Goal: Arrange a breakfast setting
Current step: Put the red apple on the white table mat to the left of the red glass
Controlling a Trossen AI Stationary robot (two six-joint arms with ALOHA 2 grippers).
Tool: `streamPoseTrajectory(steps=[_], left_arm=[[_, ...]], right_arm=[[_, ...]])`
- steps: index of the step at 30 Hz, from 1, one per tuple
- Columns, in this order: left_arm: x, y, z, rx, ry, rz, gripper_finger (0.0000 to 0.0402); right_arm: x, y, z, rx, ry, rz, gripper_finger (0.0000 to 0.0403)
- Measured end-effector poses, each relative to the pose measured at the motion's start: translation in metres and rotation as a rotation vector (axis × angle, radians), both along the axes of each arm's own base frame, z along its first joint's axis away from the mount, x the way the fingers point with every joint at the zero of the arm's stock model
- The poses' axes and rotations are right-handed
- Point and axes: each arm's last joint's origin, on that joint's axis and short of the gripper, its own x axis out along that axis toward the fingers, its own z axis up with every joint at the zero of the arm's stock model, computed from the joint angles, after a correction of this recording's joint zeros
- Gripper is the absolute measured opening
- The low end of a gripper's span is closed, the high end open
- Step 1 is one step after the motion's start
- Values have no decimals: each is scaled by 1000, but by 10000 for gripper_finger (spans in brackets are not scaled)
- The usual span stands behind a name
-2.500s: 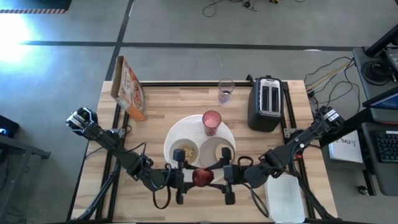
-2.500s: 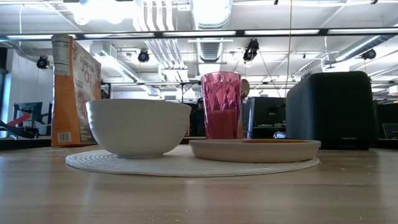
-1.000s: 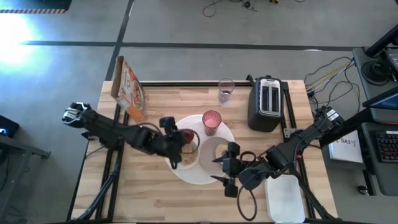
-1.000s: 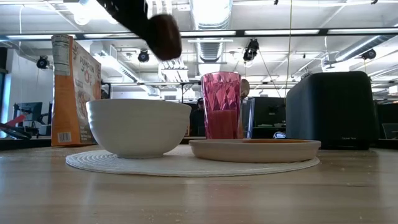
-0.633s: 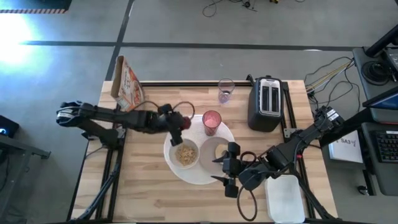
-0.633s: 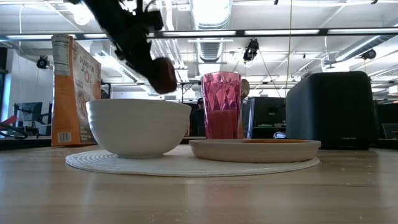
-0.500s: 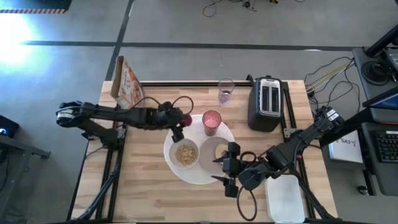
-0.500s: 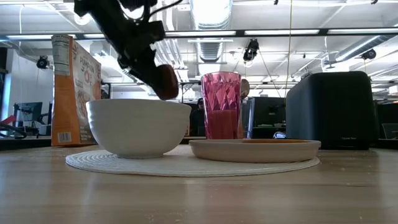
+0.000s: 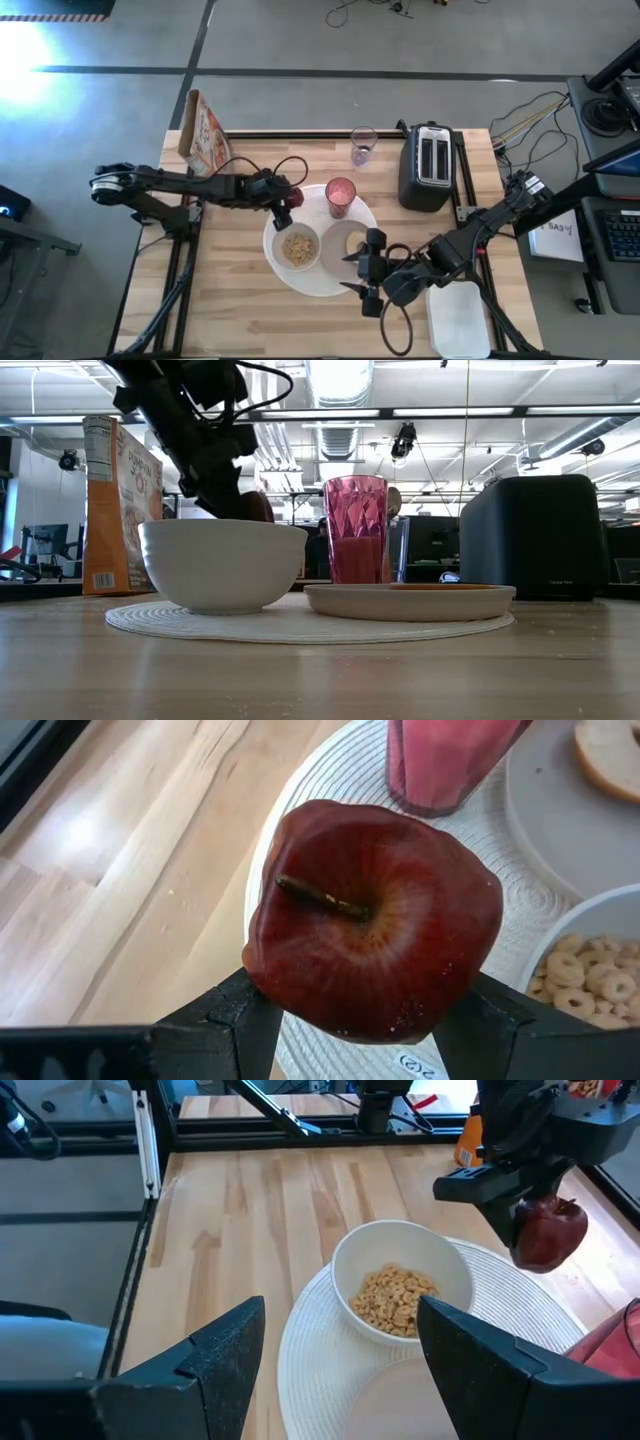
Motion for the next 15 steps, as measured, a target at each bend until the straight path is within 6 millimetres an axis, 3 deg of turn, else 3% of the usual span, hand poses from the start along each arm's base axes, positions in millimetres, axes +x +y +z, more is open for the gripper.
streamPoseTrajectory(steps=[15], left_arm=[[0, 0, -3, -22, -31, 12, 223]], right_arm=[[1, 1, -1, -72, 5, 45, 247]])
